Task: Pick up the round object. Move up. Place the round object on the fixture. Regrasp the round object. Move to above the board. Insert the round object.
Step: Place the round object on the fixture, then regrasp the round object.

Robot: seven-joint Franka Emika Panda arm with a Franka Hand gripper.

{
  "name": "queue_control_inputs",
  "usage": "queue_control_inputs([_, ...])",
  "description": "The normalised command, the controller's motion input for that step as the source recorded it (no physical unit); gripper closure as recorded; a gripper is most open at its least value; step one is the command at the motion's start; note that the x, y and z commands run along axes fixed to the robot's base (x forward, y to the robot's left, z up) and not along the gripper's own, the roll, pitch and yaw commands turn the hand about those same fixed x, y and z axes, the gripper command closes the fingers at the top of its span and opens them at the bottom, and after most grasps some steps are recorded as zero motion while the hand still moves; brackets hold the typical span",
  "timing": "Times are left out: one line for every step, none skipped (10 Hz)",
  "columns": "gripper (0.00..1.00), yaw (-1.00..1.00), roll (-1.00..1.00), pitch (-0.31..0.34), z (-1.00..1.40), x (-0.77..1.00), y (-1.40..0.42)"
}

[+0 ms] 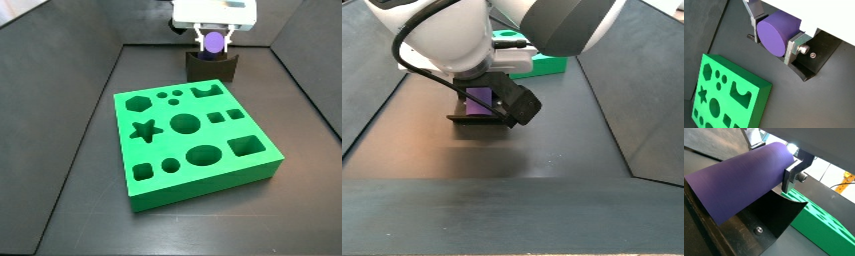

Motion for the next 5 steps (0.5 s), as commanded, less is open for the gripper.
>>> queue_control_inputs([1.00, 0.00, 0.00, 0.000, -0.17, 0.00, -0.50])
queue_control_inputs([0.00, 0.00, 0.00, 0.000, 0.00, 0.00, 0.00])
queue_control_inputs([0.00, 0.02, -0.05, 0.070, 1.00, 0.00, 0.00])
queue_control_inputs([0.00, 0.02, -0.04, 0.069, 1.00, 0.00, 0.00])
queue_control_inputs([0.00, 0.01, -0.02, 0.072, 1.00, -0.01, 0.00])
